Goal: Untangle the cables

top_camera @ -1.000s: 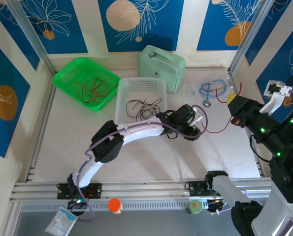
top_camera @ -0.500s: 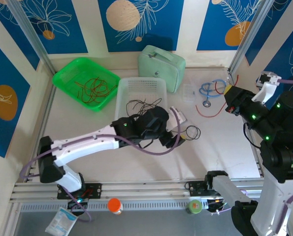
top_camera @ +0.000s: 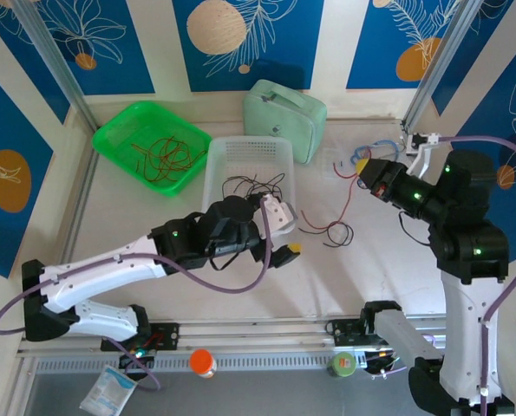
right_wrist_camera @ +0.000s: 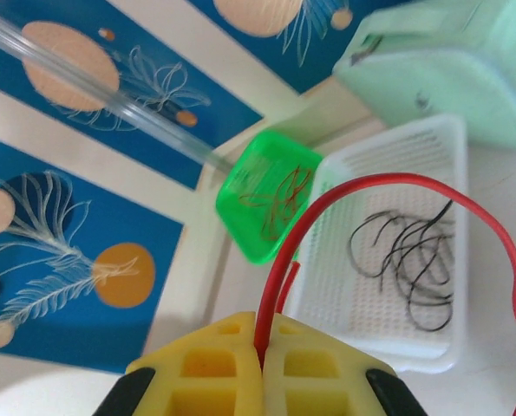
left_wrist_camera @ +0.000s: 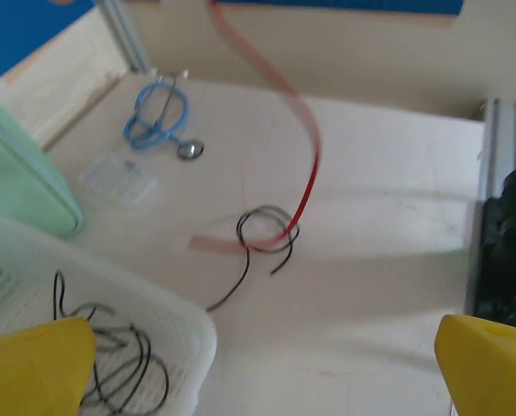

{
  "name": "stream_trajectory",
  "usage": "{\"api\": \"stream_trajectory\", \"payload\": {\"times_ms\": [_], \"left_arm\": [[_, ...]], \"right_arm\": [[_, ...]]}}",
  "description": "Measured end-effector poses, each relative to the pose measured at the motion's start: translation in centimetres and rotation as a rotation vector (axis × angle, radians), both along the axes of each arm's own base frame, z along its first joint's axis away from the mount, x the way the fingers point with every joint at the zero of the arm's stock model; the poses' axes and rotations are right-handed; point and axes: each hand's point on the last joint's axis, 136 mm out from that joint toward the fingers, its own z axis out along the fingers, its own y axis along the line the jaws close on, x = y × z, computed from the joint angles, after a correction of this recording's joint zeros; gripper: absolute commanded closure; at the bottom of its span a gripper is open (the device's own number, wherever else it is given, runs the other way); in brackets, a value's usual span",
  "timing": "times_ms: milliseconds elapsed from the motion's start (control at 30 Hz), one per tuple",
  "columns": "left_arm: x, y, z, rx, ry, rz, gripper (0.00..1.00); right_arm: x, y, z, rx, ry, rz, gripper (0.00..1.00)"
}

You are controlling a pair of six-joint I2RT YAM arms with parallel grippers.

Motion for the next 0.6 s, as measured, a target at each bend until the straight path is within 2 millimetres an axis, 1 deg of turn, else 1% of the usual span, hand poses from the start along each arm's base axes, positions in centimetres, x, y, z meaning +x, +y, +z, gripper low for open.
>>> {"api": "stream_trajectory", "payload": {"times_ms": [100,167,367,433,567,600], "left_arm": [[0.3,-1.3,1.0,-0.058,-0.027,-0.023,0.00],[0.8,-2.1,1.2,-0.070,-0.037,-0.025,0.00],[3.6,-5.0,0.8,-0.095,-0.042,-0.002,0.00],[4.8,-5.7,0.8,-0.113,-0.035,0.010,0.00],[7.0,-6.2,0.9,-0.164,-0.010,0.029,0.00],[7.6,-6.3,0.9,-0.183,0.002,0.030,0.02]], "right_arm": [[-0.5,1.3,-0.6,0.064,0.029,0.054,1.00],[-1.1,2.0,-0.6,0.094,0.032,0.084,1.00],[-3.3,4.0,0.1,0.164,0.017,0.185,1.00],[-3.5,4.6,0.1,0.179,0.019,0.213,1.00],[-3.4,5.6,-0.1,0.206,0.034,0.252,1.00],[-3.4,5.8,-0.1,0.214,0.035,0.262,1.00]]}}
